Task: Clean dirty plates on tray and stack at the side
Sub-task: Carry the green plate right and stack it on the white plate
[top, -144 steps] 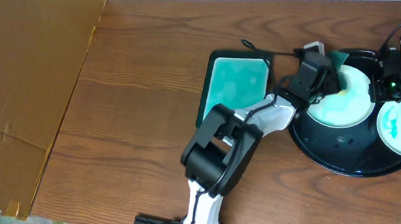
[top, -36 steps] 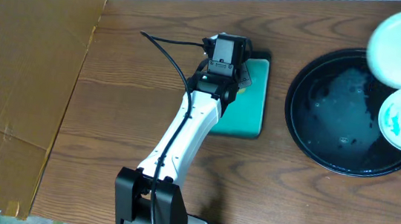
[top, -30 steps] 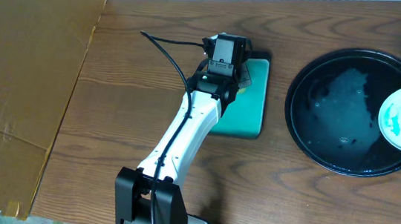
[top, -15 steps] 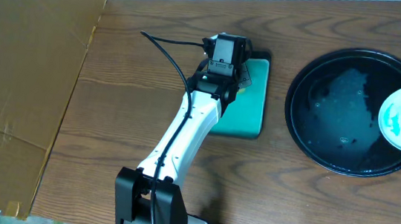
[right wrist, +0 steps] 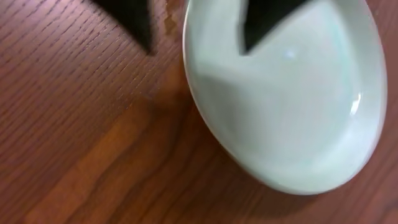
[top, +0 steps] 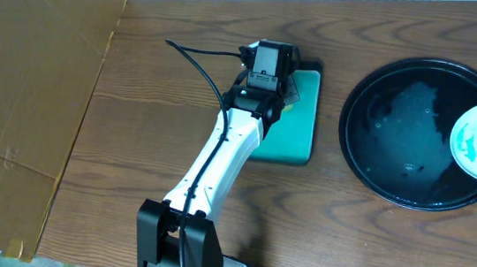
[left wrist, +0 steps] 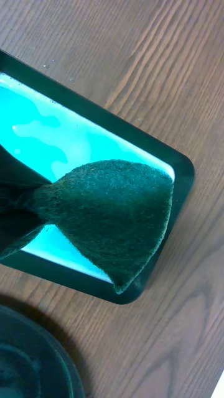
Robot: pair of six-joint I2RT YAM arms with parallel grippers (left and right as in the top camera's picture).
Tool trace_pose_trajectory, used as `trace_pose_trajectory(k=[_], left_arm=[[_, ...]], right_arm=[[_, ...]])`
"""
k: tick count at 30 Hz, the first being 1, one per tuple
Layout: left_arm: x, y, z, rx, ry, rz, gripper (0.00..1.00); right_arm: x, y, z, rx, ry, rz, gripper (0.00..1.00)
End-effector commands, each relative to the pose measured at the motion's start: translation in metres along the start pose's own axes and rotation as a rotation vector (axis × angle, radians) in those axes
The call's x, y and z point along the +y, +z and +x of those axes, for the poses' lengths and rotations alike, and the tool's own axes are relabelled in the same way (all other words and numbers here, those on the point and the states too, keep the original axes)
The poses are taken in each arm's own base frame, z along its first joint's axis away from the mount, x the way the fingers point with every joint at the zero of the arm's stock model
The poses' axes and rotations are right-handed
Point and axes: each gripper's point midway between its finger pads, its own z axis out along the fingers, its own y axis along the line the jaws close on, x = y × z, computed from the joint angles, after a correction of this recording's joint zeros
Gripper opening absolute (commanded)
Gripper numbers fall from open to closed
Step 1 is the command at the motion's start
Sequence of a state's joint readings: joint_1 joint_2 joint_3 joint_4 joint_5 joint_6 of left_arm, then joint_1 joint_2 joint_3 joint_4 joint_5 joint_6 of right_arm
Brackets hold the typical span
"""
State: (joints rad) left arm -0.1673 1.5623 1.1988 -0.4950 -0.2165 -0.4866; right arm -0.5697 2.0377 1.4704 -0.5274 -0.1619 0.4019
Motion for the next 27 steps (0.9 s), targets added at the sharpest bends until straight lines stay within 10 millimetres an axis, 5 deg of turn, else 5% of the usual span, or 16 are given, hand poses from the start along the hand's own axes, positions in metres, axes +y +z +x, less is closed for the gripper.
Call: trace_pose_trajectory(k=[1,8,12,19,22,27], left_arm=[[0.006,0.001,-0.001,-0.007,-0.016,-0.023,0.07],[0.006,0.002,0.000,-0.004,-0.014,-0.025,0.07],[0.006,0.002,0.000,-0.004,-0.014,-0.025,0.07],[0.006,0.002,0.000,-0.004,-0.015,-0.025,0.07],[0.006,0.002,0.000,-0.005,-0.015,-0.024,0.07],[0.005,0.002,-0.002,-0.009,-0.016,-0.021,0.07]], right_arm=[[0.005,0.008,0.010,0.024,-0.029,-0.002,0.75],[0.096,-0.029,0.055,0.214,-0.170,-0.459,0.75],[0.123,-0.054,0.078,0.220,-0.316,-0.445,0.79],[0.094,-0.073,0.123,0.236,-0.489,0.029,0.89],[0.093,-0.074,0.151,0.313,-0.542,0.068,0.96],[0.071,-0.069,0.170,0.344,-0.585,0.188,0.93]])
